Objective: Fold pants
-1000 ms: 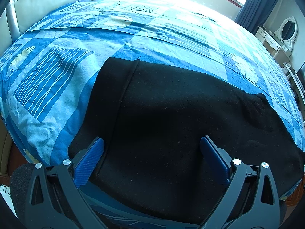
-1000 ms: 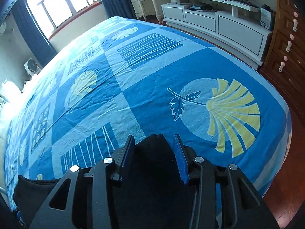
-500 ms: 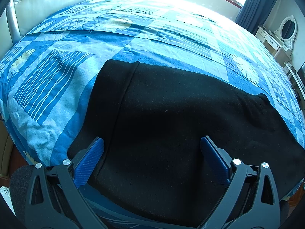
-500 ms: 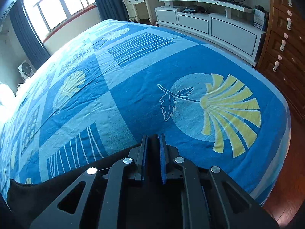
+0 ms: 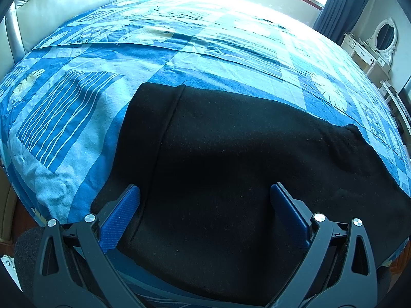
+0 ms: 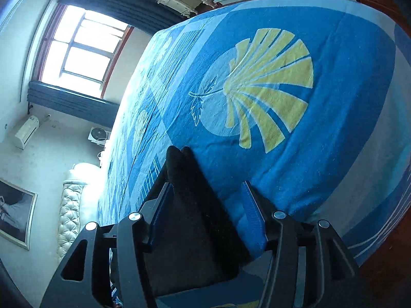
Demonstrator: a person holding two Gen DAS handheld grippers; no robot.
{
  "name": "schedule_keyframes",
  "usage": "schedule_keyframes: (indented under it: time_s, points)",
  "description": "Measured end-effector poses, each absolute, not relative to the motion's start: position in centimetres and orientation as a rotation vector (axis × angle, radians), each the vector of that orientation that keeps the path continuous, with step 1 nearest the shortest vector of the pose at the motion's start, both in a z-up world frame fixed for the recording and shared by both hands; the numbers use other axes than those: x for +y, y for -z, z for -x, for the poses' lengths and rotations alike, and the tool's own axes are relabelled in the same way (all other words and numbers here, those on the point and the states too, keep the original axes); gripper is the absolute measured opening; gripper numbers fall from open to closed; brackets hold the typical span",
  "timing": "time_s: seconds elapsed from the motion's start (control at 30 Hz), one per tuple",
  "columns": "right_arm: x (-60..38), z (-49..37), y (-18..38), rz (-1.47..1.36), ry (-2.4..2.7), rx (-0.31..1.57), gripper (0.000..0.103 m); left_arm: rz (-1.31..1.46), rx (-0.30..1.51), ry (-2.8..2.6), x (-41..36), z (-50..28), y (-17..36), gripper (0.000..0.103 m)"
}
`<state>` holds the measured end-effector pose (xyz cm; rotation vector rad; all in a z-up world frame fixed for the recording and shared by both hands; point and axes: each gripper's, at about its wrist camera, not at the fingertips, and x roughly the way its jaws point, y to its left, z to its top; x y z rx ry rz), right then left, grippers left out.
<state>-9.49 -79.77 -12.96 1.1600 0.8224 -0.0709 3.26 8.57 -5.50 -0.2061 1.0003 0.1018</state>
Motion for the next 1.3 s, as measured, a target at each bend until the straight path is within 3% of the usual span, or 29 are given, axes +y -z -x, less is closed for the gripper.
schedule_keyframes:
  time_s: [0.23,0.3,0.4,0.83,1.07,1.3]
  points:
    - [-76.2,6.9,12.4,-1.039,-0.029,0.931,0.054,0.206,1.002,-0.101,8.6,-3.3,5.5,0.101]
    - [-75.6,6.7,12.1,-1.01,0.014,0.945,0.034,0.206,1.003,-0.1,8.5,-3.3,5.5,0.101]
    - [-74.4,6.7,11.5,-1.004,0.056,0.929,0.025,0.206,1.007,-0.093,8.6,-3.3,5.5,0.101]
    - [-62.0,4.2,-0.5,-0.994,-0.165,0.664,0.024,0.159,1.02,-0.032,8.8,-2.5,5.0,0.101]
    - [-52.2,1.8,-4.1,-0.875,-0.31,0.714,0.024,0.111,1.012,-0.025,8.6,-1.9,4.7,0.101]
    - [-41.2,-1.5,-1.8,-0.697,-0.357,0.874,0.024,0.155,1.003,-0.018,8.7,-1.9,3.2,0.101]
